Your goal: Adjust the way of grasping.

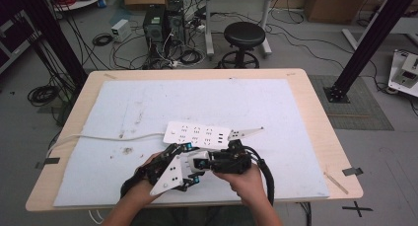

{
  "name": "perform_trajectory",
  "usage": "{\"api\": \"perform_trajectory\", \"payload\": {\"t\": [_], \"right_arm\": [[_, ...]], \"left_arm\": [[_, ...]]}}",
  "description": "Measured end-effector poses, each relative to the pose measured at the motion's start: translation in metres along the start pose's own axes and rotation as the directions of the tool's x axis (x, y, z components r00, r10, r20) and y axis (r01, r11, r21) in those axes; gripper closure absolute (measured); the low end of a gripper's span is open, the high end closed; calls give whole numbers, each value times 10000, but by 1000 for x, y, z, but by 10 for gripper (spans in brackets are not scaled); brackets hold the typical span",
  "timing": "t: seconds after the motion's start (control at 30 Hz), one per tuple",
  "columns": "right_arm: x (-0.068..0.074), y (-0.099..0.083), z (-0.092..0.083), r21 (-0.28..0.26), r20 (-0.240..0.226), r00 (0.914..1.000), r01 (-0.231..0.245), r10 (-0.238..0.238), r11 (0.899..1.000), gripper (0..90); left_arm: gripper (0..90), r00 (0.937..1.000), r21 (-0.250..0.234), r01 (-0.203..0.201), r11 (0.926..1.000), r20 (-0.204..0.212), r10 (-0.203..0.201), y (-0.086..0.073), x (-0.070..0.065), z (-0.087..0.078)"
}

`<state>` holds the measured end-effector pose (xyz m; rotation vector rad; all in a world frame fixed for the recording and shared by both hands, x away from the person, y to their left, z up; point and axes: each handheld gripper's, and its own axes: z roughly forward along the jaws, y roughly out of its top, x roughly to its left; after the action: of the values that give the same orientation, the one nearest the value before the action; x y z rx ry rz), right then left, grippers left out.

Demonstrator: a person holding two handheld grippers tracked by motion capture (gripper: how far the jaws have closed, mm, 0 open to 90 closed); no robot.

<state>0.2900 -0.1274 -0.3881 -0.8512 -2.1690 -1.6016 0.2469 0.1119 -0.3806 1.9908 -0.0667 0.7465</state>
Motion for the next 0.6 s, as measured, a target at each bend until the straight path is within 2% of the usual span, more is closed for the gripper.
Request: {"api": "perform_trajectory", "payload": {"t": [0.1,0.17,0.23,0.27,0.3,0.4,0.43,0.47,0.5,0.57,0.6], "right_arm": [[-1,2,-4,-125,91,9999,118,-117,9999,633],[-1,6,-13,-272,432,9986,321,-309,9991,633],[-1,7,-16,-316,530,9980,376,-359,9988,633],[-1,7,-16,-316,530,9980,376,-359,9988,633],[-2,12,-22,-372,744,9959,539,-511,9979,633],[-3,16,-29,-409,921,9940,638,-599,9971,634],[-4,21,-37,-422,1168,9908,734,-680,9964,633],[-4,21,-37,-422,1168,9908,734,-680,9964,633],[-4,24,-40,-416,1280,9893,763,-704,9962,633],[-5,26,-44,-419,1325,9886,775,-713,9961,633],[-6,35,-56,-359,1726,9806,1004,-928,9943,633]], "left_arm": [[231,9998,88,197,9998,34,-197,-2,3,-3],[207,9986,273,521,9983,33,-522,-6,9,-8],[195,9986,273,521,9983,33,-522,-6,9,-8],[195,9972,507,738,9960,55,-741,-9,15,-14],[182,9959,657,896,9938,61,-902,-11,20,-18],[182,9952,806,980,9919,-11,-983,-11,24,-22],[182,9910,1032,1331,9857,2,-1338,-13,36,-30],[182,9910,1032,1331,9857,2,-1338,-13,36,-30],[182,9890,1141,1463,9826,60,-1480,-14,40,-34],[182,9890,1141,1463,9826,60,-1480,-14,40,-34],[178,9776,1517,2055,9668,132,-2098,-18,56,-44]]}}
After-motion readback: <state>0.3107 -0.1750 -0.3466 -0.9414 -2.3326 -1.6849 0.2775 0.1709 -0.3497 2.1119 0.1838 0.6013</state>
